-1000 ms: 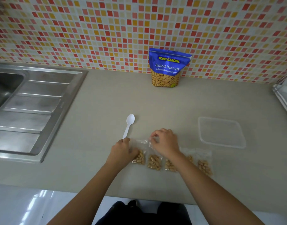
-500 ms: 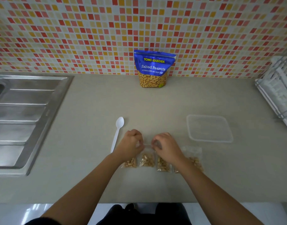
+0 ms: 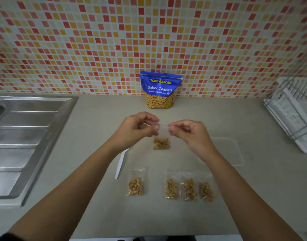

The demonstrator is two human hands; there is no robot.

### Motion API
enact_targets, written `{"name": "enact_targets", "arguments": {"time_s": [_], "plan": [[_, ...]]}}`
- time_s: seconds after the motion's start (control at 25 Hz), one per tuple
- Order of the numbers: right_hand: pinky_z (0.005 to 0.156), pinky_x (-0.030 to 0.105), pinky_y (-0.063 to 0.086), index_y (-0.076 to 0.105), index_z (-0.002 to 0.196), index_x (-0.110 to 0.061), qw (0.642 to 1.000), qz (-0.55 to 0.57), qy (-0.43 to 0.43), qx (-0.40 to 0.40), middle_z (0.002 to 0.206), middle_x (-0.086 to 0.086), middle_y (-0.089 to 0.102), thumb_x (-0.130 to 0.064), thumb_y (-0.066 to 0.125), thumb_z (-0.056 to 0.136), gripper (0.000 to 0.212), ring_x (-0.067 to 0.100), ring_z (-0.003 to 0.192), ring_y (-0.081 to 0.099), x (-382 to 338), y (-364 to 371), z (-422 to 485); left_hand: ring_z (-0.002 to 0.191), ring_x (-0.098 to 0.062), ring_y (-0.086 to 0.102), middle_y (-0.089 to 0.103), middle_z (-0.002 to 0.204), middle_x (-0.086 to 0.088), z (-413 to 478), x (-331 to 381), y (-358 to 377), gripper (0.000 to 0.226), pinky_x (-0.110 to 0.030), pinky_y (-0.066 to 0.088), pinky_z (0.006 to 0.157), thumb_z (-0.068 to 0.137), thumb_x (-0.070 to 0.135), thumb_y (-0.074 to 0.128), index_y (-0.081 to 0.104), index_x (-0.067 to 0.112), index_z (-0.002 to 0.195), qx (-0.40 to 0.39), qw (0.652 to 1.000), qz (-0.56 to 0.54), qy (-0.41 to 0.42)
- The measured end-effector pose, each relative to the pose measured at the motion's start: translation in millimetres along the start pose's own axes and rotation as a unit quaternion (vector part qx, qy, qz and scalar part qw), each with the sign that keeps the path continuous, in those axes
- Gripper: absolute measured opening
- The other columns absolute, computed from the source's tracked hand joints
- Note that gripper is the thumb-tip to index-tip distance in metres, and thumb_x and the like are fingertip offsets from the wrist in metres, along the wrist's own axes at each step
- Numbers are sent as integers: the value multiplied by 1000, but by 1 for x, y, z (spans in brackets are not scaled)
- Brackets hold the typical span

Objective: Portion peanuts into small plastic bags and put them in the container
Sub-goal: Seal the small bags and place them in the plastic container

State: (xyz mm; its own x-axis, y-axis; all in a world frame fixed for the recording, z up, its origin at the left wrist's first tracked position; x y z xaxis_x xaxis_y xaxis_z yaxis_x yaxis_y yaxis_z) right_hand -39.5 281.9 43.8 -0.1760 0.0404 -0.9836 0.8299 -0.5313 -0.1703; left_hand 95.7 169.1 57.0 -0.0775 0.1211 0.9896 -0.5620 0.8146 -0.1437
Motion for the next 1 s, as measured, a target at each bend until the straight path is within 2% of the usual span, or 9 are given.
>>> {"name": "enact_targets", "arguments": {"time_s": [0.16, 0.32, 0.48, 0.6, 0.76, 0.84, 0.88, 0.92, 1.0], "plan": [[75, 22, 55, 71, 76, -25, 996, -70, -44, 30, 76, -5, 73, -16, 73, 77, 10, 8, 70, 70, -28, -1, -1, 65, -10, 69, 68, 65, 16, 10, 31, 0, 13, -16, 50, 68, 80, 21, 71, 71, 15, 92, -5, 971, 222, 87], [71, 23, 55, 72, 80, -21, 988, -133, -69, 49, 71, -5, 71, -20, 72, 79, 2, 9, 67, 68, -30, 5, -6, 64, -7, 58, 68, 75, 6, 16, 37, 6, 22, -16, 43, 63, 82, 32, 65, 72, 13, 89, -27, 904, 371, 208], [65, 26, 52, 71, 79, -16, 979, -170, -71, 88, 67, -1, 69, -17, 69, 81, 3, 14, 64, 65, -23, 11, -12, 77, -6, 55, 70, 87, 6, 21, 23, 4, 40, -24, 44, 70, 83, 49, 49, 70, 16, 92, -57, 885, 407, 219], [63, 24, 51, 70, 77, -17, 978, -171, -65, 96, 65, -2, 67, -15, 68, 82, 5, 17, 64, 64, -22, 13, -15, 78, -2, 49, 70, 89, 4, 22, 15, -2, 31, -23, 41, 70, 85, 40, 53, 70, 16, 93, -50, 870, 428, 238], [64, 26, 52, 70, 78, -15, 979, -168, -61, 100, 65, -3, 67, -15, 68, 81, 4, 16, 64, 64, -21, 15, -16, 80, -11, 59, 71, 87, -1, 23, 12, -4, 25, -25, 43, 69, 86, 31, 55, 70, 11, 92, -50, 855, 447, 259], [66, 26, 53, 70, 78, -18, 981, -157, -56, 97, 66, -3, 68, -17, 69, 82, 4, 15, 64, 65, -23, 16, -17, 77, -12, 59, 71, 86, -2, 21, 12, -6, 22, -26, 45, 69, 87, 29, 57, 69, 10, 90, -35, 863, 435, 256], [67, 25, 53, 69, 78, -21, 984, -143, -48, 91, 67, -4, 68, -19, 69, 82, 5, 13, 65, 65, -24, 15, -17, 77, -10, 58, 70, 87, -2, 19, 10, -8, 20, -23, 45, 69, 87, 28, 59, 69, 11, 90, -19, 885, 403, 234], [70, 23, 54, 68, 78, -24, 989, -122, -38, 80, 68, -4, 69, -20, 69, 82, 5, 12, 67, 67, -25, 14, -18, 78, -10, 59, 69, 89, -2, 16, 6, -11, 17, -21, 46, 71, 88, 27, 60, 69, 12, 91, -5, 922, 339, 186], [75, 25, 55, 69, 80, -26, 996, -57, -9, 62, 72, -1, 72, -22, 70, 81, 4, 12, 70, 69, -24, 12, -17, 88, -16, 64, 69, 96, -6, 4, -11, -5, 17, -24, 51, 78, 89, 23, 60, 66, 12, 99, -22, 990, 122, 64]]}}
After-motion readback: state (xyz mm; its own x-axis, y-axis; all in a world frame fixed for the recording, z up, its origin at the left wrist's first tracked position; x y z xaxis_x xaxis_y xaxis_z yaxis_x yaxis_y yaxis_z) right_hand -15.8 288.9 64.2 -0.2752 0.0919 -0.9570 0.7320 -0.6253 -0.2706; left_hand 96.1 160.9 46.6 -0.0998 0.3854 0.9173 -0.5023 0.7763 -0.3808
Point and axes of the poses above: each hand's wrist, its own z-axis towards the middle knuckle, its own y-axis out of the palm, x = y × z, the point moved 5 cm from there along z, towards the middle knuckle
